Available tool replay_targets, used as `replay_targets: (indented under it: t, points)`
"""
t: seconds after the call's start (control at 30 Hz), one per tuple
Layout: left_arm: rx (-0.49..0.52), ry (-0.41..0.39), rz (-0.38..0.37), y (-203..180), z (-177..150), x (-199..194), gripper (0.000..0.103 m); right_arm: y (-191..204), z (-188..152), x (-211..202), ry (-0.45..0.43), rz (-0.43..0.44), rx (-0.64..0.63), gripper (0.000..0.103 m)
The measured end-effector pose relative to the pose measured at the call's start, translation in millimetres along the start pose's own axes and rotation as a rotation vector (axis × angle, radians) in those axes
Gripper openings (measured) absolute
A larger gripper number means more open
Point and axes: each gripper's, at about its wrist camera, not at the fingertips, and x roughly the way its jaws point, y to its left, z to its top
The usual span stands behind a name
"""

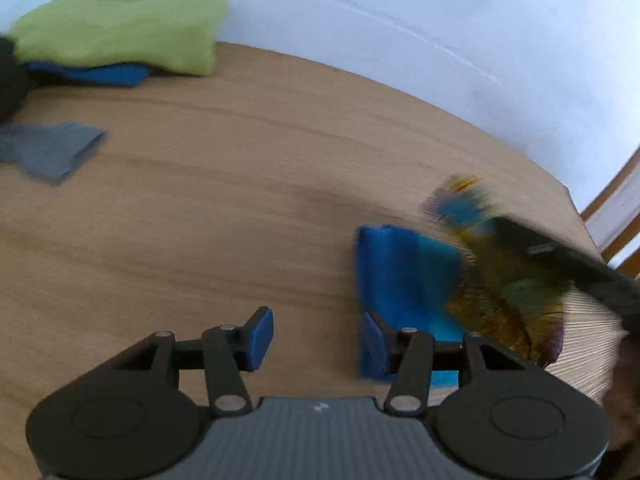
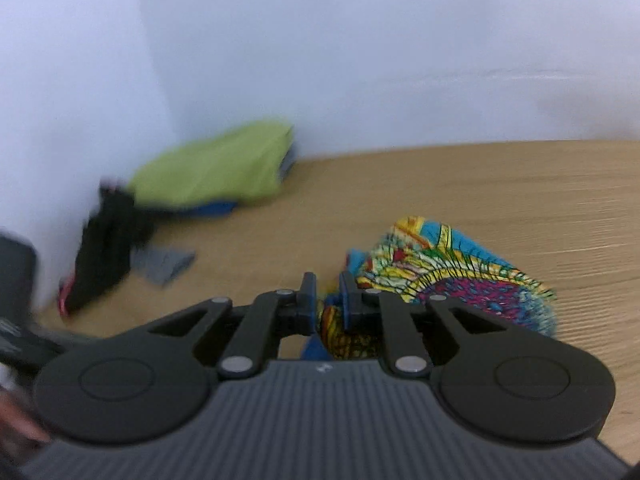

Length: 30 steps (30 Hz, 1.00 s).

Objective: Fold clothes

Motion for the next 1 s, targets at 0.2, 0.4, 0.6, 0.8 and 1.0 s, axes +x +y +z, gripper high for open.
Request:
replay_targets:
  t: [0.2, 0.4, 0.6, 0.8, 1.0]
  points:
    - [-0.047, 0.019, 0.016, 38, -10, -9, 0.053, 58, -47, 70, 0.112, 0.029, -0.114, 0.003]
    - [0.041, 0.015, -0.077, 24, 5, -11, 0.053, 46, -25, 21, -0.007, 0.045, -0.09, 0.006]
    - [0.266, 0.014, -0.302, -64, 34, 10, 0.059, -39, -20, -23, 0.002, -0.277, 0.114, 0.021]
    - [0.423, 0.134, -0.168, -116, 18, 81, 0.058, -84, -47, -2, 0.109, -0.246, 0.302, 0.02]
    - [0.402, 0.138, -0.095, -110, 18, 70, 0.06, -75, -53, 6, 0.176, -0.159, 0.156, 0.031]
